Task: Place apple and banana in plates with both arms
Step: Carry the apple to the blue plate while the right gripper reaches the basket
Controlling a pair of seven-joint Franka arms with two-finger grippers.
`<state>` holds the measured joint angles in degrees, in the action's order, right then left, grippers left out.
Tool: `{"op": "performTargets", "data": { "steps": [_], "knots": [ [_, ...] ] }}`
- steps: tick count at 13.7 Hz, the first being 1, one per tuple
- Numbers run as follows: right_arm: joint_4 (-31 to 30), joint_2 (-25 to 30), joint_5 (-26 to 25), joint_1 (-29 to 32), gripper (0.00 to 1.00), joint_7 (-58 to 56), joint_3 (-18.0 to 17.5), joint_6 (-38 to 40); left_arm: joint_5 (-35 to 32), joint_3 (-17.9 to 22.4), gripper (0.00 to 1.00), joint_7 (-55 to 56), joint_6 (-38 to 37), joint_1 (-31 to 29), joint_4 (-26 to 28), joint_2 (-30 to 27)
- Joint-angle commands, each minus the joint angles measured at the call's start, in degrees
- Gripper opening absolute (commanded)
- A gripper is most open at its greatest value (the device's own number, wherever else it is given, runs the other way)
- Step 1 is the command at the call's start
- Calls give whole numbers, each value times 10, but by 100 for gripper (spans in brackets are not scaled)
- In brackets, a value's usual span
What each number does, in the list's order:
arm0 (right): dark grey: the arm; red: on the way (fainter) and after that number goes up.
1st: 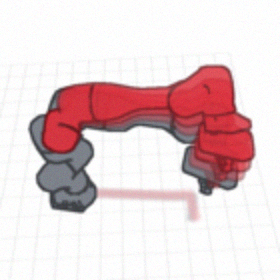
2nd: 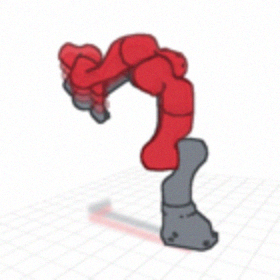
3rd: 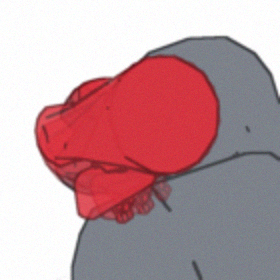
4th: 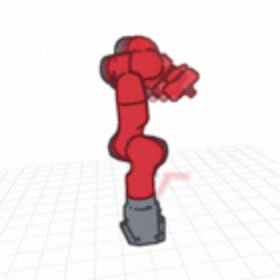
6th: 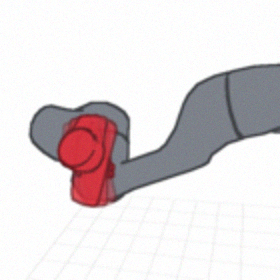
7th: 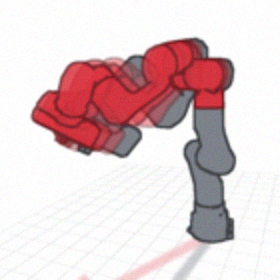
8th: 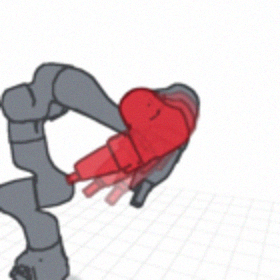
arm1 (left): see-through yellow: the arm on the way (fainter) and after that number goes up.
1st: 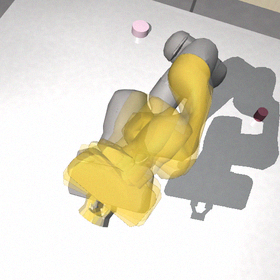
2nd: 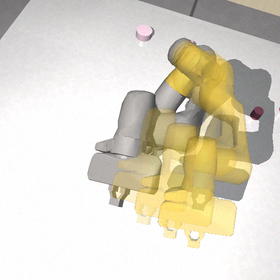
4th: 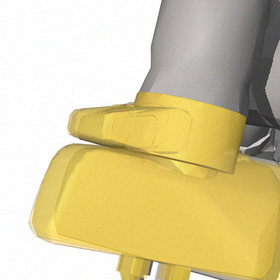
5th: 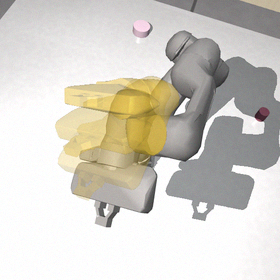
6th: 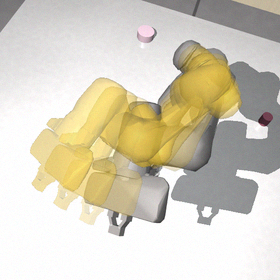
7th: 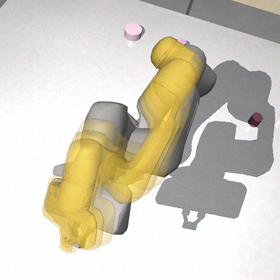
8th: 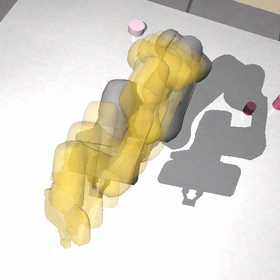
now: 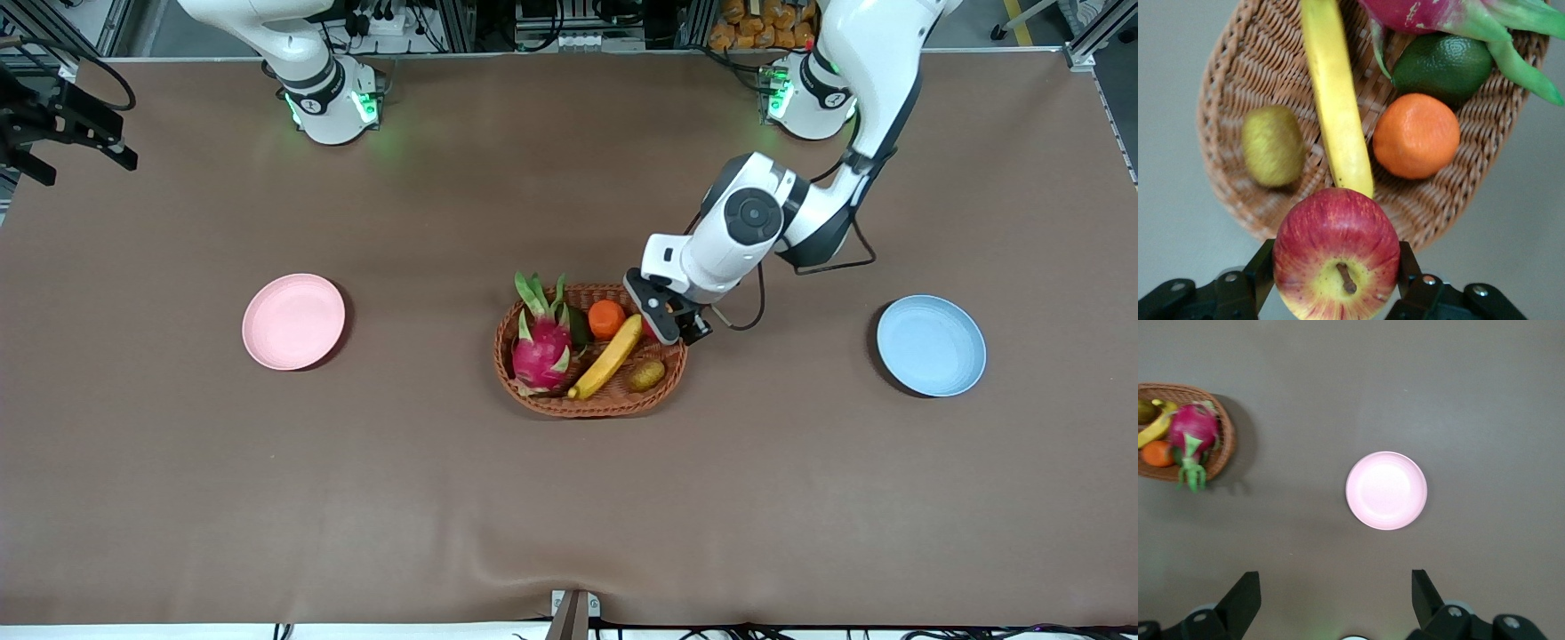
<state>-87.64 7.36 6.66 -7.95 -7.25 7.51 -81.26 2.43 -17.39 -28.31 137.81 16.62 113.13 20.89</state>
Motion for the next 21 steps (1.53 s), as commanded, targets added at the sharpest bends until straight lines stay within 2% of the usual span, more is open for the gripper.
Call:
{"op": "performTargets", "data": {
  "steps": [1,5,8,12,14,18,21],
  "knots": [
    [33,-18,20,-46,100,49,7,1,-10,-2,39,3,-50,-32,4,-38],
    [57,-52,20,-114,100,172,7,-35,-7,-3,38,-3,-119,-93,3,-81],
    [60,-81,20,-174,100,282,7,-97,-3,-3,37,-1,-175,-149,5,-120],
    [65,-129,19,-240,100,418,7,-195,-2,-2,37,-1,-221,-250,4,-132],
    [70,-160,16,-271,100,417,7,-241,-3,-2,37,-1,-227,-300,5,-122],
    [83,-249,-6,-326,100,409,8,-353,-10,3,37,10,-213,-347,5,-90],
    [118,-326,-17,-345,100,298,7,-389,-58,4,36,16,-172,-381,4,-59]
  ]
}}
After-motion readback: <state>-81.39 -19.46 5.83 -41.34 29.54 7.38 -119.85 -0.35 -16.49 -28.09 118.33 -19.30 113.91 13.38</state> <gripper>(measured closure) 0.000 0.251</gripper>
